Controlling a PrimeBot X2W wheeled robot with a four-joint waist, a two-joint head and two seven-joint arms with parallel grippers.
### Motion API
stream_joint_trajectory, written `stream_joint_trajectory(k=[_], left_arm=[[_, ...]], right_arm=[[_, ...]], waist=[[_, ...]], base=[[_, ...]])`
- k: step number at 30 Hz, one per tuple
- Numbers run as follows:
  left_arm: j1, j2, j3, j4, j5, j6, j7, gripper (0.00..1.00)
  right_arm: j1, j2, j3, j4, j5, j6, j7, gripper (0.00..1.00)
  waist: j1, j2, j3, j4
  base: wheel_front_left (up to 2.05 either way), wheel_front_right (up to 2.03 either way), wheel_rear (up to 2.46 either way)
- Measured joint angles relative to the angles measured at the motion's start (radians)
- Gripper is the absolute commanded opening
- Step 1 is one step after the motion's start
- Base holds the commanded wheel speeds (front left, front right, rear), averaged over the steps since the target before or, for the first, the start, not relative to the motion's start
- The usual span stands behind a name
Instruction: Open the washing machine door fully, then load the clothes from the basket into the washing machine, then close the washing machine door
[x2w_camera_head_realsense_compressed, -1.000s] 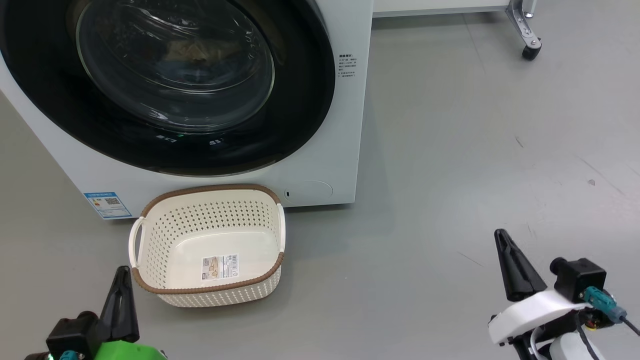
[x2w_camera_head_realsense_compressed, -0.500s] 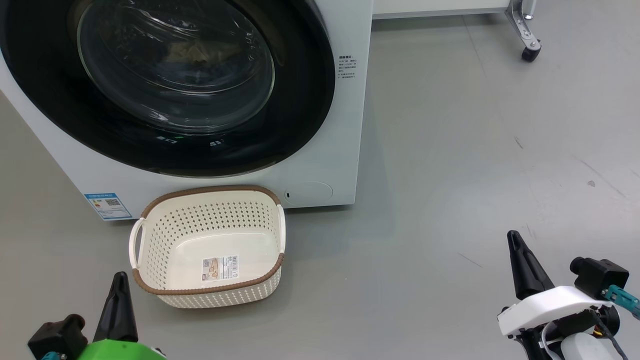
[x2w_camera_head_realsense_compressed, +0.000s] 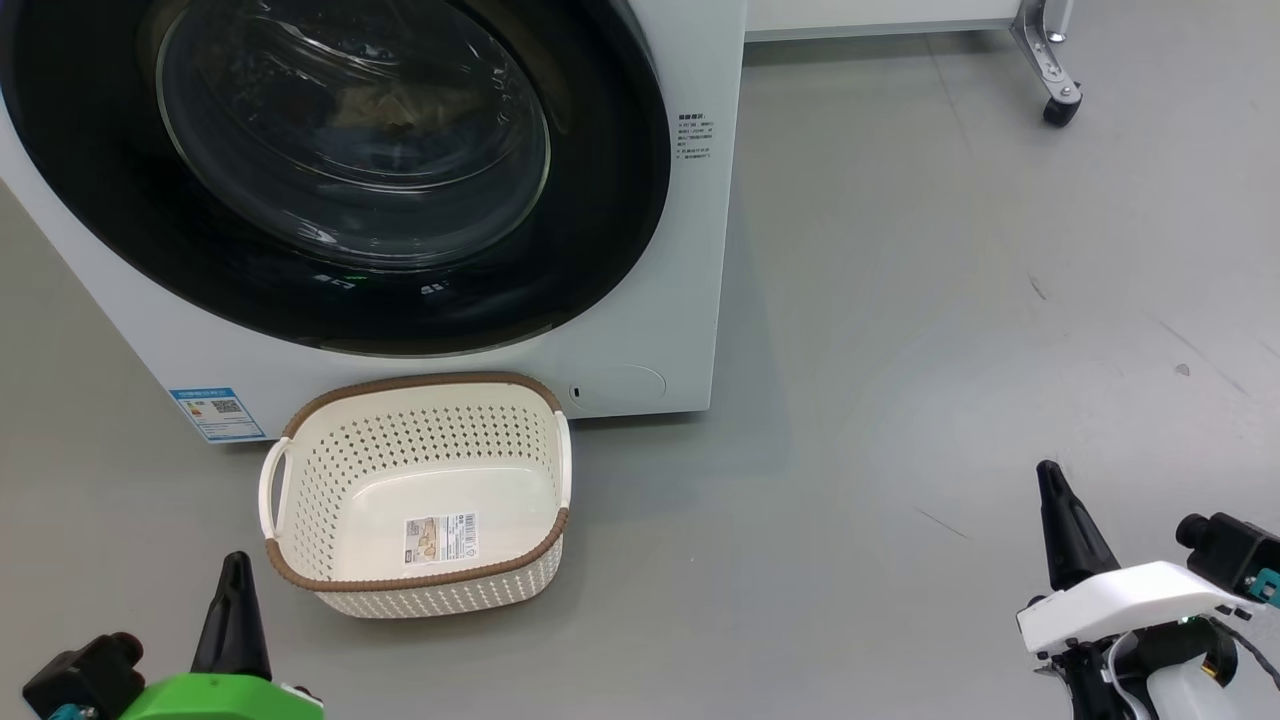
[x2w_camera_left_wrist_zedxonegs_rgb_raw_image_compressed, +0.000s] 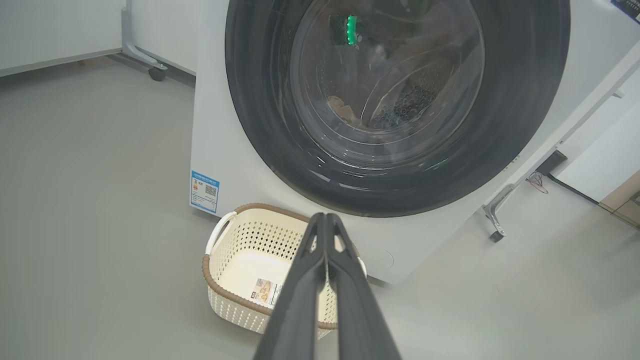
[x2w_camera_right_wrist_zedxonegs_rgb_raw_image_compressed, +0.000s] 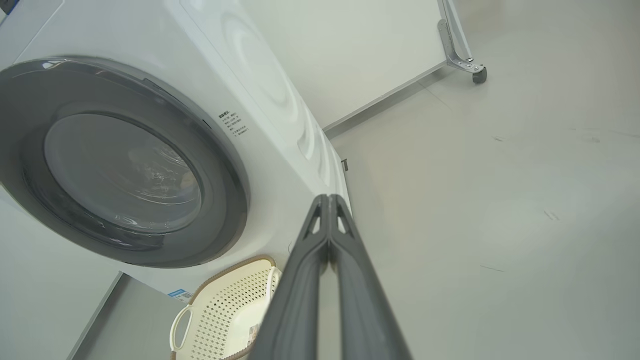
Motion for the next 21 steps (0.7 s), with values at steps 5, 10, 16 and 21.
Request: stream_joint_trajectory(k=[5, 10, 16, 21], left_arm=[[-0.007, 0.0, 0.001, 0.011, -0.068, 0.0, 0.02, 0.0], [-0.022, 0.0, 0.001, 0.019, -0.135, 0.0, 0.035, 0.0], [-0.028, 0.001, 0.002, 0.025, -0.215, 0.0, 0.055, 0.0], [-0.046, 0.002, 0.003, 0.029, -0.286, 0.0, 0.076, 0.0]], right_arm=[[0.0, 0.003, -0.018, 0.0, 0.061, 0.0, 0.019, 0.0], [-0.001, 0.01, -0.035, 0.0, 0.123, 0.007, 0.037, 0.0], [-0.002, 0.021, -0.056, 0.0, 0.196, 0.008, 0.06, 0.0], [-0.002, 0.028, -0.073, 0.0, 0.258, 0.008, 0.074, 0.0]], waist=[[0.0, 0.0, -0.001, 0.0], [0.0, 0.0, -0.002, 0.0], [0.0, 0.0, -0.004, 0.0], [0.0, 0.0001, -0.005, 0.001]], base=[[0.0, 0.0, 0.0], [0.0, 0.0, 0.0], [0.0, 0.0, 0.0], [0.0, 0.0, 0.0]])
